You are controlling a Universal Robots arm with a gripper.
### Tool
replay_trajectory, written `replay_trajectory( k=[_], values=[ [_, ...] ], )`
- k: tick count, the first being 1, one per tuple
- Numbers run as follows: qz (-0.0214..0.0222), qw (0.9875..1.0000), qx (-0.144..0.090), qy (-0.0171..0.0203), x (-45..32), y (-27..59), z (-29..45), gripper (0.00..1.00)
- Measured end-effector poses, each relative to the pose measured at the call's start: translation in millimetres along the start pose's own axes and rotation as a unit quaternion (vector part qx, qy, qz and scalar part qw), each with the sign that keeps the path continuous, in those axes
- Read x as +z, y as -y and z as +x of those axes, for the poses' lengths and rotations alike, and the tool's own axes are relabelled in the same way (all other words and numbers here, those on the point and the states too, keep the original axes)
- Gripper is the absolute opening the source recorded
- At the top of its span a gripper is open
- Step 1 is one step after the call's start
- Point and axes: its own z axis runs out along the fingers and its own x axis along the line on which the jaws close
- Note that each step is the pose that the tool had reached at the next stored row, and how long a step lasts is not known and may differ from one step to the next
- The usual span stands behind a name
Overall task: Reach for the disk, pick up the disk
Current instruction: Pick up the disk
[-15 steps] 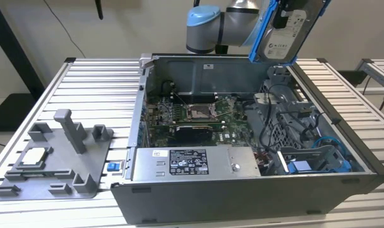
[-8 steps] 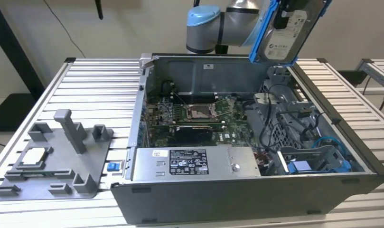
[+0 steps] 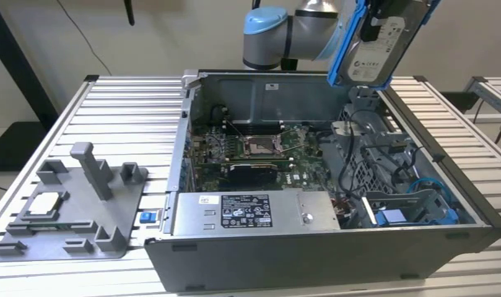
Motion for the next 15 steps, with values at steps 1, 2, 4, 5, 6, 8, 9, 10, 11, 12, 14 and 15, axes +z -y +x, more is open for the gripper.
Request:
replay_trajectory(
  k=[1, 2, 4, 5, 6, 8, 9, 10, 11, 12, 14, 15],
  values=[
    [0.0000, 1.0000, 0.000, 0.0000, -0.2, -0.3, 2.4, 0.00],
    [0.0000, 1.0000, 0.000, 0.0001, -0.3, -0.5, 5.3, 0.00],
    [0.0000, 1.0000, 0.000, 0.0000, -0.7, -1.1, 10.9, 0.00],
    [0.0000, 1.0000, 0.000, 0.0000, -0.9, -1.3, 13.6, 0.00],
    [0.0000, 1.0000, 0.000, 0.0000, -1.0, -1.6, 16.5, 0.00],
    [0.0000, 1.0000, 0.000, 0.0000, -1.4, -2.2, 22.3, 0.00],
    [0.0000, 1.0000, 0.000, 0.0000, -1.6, -2.5, 25.1, 0.00],
    [0.0000, 1.0000, 0.000, 0.0000, -1.8, -2.8, 27.9, 0.00],
    [0.0000, 1.0000, 0.000, 0.0001, -1.9, -3.0, 30.6, 0.00],
    [0.0000, 1.0000, 0.000, 0.0000, -2.1, -3.3, 33.4, 0.00],
    [0.0000, 1.0000, 0.000, 0.0000, -2.5, -3.8, 38.5, 0.00],
    [0.0000, 1.0000, 0.000, 0.0000, -2.6, -4.1, 41.0, 0.00]
  ],
)
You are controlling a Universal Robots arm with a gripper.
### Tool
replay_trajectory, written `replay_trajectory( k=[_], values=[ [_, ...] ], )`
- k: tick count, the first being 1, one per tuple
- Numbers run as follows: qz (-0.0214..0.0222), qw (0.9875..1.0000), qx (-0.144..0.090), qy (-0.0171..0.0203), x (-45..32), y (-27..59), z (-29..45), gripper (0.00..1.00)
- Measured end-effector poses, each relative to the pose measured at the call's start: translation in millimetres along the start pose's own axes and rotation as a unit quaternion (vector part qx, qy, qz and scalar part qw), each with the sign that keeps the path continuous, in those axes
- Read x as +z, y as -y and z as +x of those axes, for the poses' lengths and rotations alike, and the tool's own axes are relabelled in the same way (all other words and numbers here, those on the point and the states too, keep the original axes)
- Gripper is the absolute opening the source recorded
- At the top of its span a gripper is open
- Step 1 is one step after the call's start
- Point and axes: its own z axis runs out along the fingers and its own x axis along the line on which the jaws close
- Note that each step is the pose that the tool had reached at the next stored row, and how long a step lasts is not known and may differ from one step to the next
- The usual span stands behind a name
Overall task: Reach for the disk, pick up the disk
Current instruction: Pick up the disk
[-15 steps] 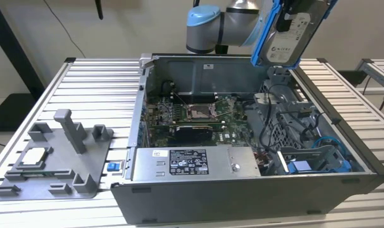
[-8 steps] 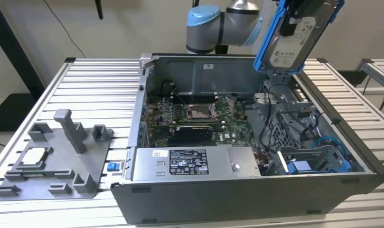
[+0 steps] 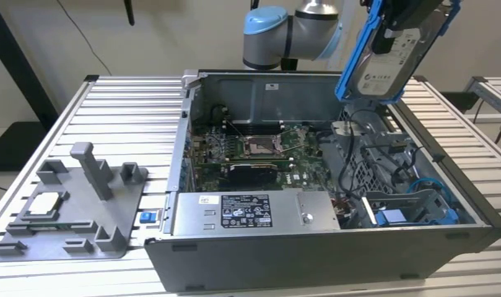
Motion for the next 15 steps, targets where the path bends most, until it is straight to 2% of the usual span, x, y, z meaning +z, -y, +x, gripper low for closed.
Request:
replay_trajectory(
  k=[13, 15],
  values=[
    [0.0000, 1.0000, 0.000, 0.0000, -2.3, -3.5, 35.9, 0.00],
    [0.0002, 1.0000, 0.000, 0.0000, -2.5, -4.0, 39.7, 0.00]
  ],
)
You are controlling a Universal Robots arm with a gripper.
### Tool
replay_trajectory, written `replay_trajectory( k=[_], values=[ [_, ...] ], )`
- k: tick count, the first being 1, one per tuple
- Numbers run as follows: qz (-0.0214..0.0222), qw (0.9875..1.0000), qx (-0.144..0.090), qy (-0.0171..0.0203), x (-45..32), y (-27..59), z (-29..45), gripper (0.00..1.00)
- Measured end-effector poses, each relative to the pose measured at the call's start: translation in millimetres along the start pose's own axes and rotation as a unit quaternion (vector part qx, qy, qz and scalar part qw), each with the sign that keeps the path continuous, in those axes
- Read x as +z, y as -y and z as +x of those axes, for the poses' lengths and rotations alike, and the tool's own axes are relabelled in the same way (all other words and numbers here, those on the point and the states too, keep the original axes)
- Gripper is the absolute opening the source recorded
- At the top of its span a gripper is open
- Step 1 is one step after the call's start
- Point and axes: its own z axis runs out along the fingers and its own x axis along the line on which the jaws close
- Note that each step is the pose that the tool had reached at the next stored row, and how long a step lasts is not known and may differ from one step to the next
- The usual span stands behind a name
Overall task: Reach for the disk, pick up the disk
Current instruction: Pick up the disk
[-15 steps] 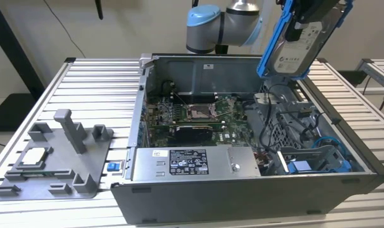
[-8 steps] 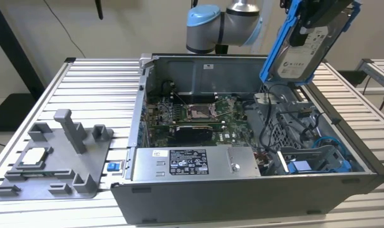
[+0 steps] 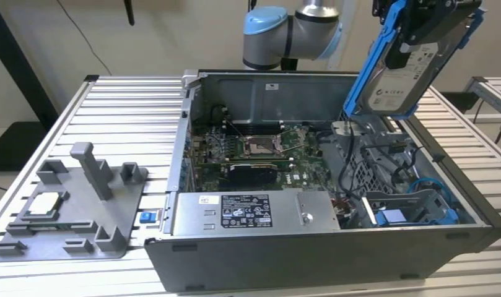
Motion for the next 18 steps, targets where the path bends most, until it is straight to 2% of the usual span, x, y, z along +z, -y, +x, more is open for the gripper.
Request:
replay_trajectory(
  k=[2, 7, 8, 12, 13, 18],
  values=[
    [0.0021, 1.0000, 0.000, -0.0003, 0.0, -0.5, 1.7, 0.00],
    [0.0130, 0.9999, -0.001, -0.0012, 0.7, -3.2, 4.1, 0.00],
    [0.0163, 0.9999, -0.001, -0.0017, 0.6, -3.8, 4.6, 0.00],
    [0.0340, 0.9994, -0.002, -0.0033, 1.0, -6.0, 5.7, 0.00],
    [0.0367, 0.9993, -0.002, -0.0036, 1.1, -6.5, 5.9, 0.00],
    [0.0374, 0.9993, -0.003, -0.0037, 1.0, -6.8, 5.9, 0.00]
  ],
)
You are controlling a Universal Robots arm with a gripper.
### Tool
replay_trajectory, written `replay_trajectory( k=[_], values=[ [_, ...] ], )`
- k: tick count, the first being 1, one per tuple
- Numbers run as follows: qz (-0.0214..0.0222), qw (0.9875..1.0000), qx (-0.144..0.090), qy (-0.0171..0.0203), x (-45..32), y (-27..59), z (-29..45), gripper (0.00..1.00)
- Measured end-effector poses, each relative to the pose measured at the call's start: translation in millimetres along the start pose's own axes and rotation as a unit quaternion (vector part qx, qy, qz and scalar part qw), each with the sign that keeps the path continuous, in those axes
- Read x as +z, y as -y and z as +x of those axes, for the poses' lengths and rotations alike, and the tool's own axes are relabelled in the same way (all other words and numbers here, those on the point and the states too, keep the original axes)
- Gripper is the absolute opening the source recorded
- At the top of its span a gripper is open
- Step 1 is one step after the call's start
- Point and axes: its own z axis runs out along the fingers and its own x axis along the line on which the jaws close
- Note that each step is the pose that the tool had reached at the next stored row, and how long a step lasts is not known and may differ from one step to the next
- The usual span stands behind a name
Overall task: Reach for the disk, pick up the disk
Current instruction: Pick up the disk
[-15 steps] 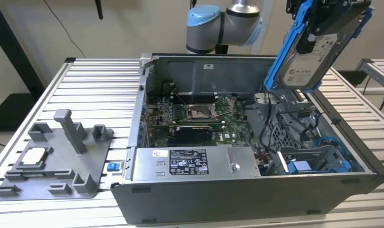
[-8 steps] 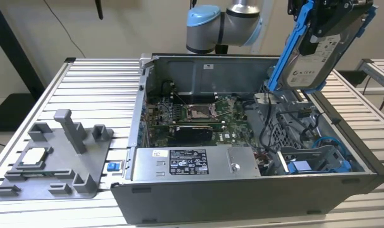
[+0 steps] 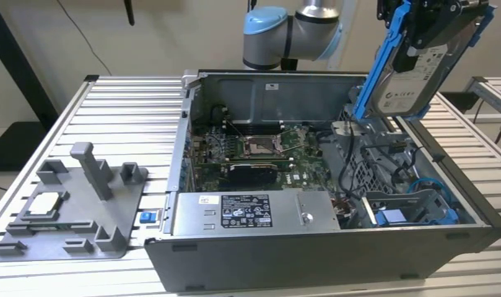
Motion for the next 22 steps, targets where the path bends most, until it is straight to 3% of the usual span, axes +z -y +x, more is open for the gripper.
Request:
replay_trajectory(
  k=[2, 3, 8, 9, 18, 22],
  values=[
    [0.0006, 1.0000, 0.000, -0.0001, 0.0, -0.1, 0.0, 0.00],
    [0.0033, 1.0000, 0.000, -0.0003, 0.1, -0.3, 0.0, 0.00],
    [0.0324, 0.9995, -0.002, -0.0032, 0.6, -2.4, 1.6, 0.00],
    [0.0349, 0.9994, -0.002, -0.0035, 0.7, -2.8, 3.1, 0.00],
    [0.0361, 0.9993, -0.001, -0.0038, 0.4, -6.3, 26.2, 0.00],
    [0.0295, 0.9996, 0.002, -0.0036, 0.9, -7.9, 39.2, 0.00]
  ],
)
